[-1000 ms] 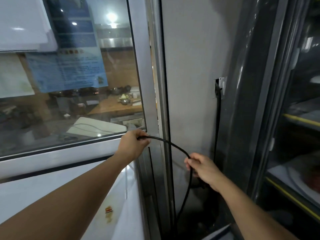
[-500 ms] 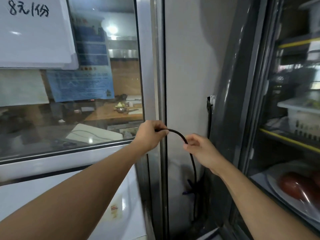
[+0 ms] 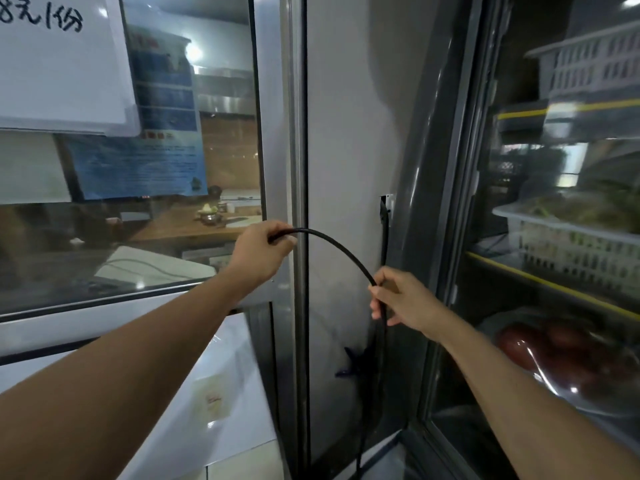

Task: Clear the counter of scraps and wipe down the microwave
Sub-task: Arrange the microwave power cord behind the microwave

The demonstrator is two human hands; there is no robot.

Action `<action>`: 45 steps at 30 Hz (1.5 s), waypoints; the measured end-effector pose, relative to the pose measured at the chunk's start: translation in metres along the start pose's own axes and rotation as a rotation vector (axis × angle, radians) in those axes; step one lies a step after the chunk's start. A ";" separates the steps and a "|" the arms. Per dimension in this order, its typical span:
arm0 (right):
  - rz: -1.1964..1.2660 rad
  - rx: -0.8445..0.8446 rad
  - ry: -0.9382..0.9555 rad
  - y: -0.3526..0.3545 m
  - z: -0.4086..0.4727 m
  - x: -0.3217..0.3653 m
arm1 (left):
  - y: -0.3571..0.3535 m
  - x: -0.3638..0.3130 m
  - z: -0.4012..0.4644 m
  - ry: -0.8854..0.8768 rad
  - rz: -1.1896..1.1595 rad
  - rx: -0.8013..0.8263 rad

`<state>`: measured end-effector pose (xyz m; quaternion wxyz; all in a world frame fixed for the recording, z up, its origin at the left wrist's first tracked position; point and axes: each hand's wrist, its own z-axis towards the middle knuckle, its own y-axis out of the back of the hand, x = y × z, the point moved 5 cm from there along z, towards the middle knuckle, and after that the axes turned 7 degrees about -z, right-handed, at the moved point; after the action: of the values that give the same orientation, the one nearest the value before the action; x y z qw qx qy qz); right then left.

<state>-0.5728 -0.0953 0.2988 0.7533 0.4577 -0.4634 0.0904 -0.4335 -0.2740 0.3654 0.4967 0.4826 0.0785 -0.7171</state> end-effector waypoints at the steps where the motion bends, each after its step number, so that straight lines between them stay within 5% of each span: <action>1: -0.010 -0.012 0.016 0.005 -0.003 0.004 | -0.004 -0.010 -0.001 -0.051 0.038 0.027; 7: 0.007 -0.034 0.045 0.019 -0.019 0.015 | -0.036 -0.048 -0.007 -0.172 0.221 0.131; 18: -0.097 0.060 -0.086 0.041 -0.043 0.002 | -0.039 -0.047 -0.010 -0.050 0.079 0.048; 29: -0.067 -0.145 -0.198 0.096 -0.073 0.003 | -0.063 -0.056 -0.056 -0.084 0.069 0.123; 45: -0.090 -0.244 -0.137 0.086 -0.095 0.092 | -0.113 -0.048 -0.169 0.220 -0.404 0.455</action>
<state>-0.5111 0.0004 0.4083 0.7733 0.3883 -0.5002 -0.0318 -0.4173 -0.0877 0.2726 0.2125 0.6303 0.0636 -0.7440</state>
